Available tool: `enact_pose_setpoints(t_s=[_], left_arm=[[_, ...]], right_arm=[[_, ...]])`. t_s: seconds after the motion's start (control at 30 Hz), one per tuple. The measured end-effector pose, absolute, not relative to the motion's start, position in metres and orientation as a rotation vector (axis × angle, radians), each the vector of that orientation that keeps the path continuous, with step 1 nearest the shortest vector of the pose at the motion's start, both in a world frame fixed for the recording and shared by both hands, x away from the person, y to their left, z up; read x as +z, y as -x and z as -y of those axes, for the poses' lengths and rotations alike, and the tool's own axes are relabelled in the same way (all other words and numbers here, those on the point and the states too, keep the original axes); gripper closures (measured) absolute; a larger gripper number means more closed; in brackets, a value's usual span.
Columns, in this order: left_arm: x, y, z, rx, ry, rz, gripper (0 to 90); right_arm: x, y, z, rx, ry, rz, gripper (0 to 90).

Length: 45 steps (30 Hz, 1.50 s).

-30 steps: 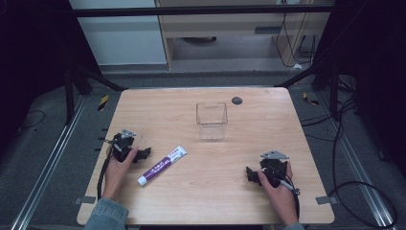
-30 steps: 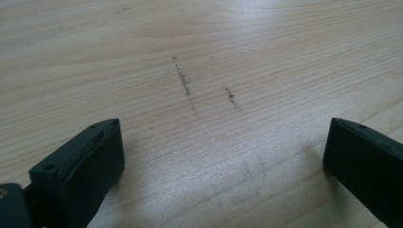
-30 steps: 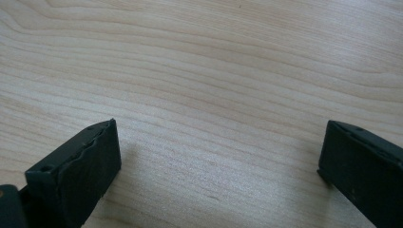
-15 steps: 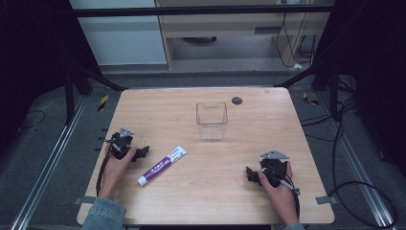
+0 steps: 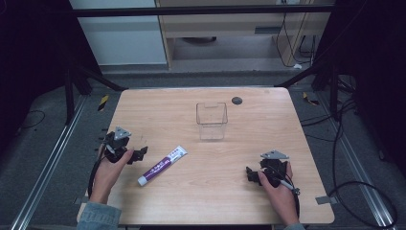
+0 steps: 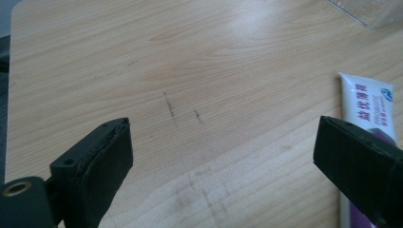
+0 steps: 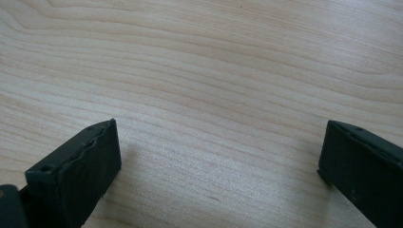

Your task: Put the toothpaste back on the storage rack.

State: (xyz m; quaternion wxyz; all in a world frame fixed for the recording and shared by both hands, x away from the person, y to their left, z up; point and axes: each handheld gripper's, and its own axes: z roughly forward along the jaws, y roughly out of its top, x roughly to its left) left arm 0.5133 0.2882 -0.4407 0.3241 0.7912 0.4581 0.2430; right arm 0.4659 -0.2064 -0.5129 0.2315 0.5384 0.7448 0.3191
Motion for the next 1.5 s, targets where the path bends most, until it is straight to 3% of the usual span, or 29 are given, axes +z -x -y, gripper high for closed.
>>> enact_pose_setpoints(t_s=[0.77,1.5], left_arm=[[-0.433,-0.501,-0.245,0.489,-2.327,-1.090,7.8],[-0.430,-0.506,-0.227,0.409,-2.443,-1.026,13.5]], right_arm=[[-0.513,-0.466,0.207,0.877,-1.474,-2.052,0.3],[-0.513,-0.466,0.207,0.877,-1.475,-2.052,0.3]])
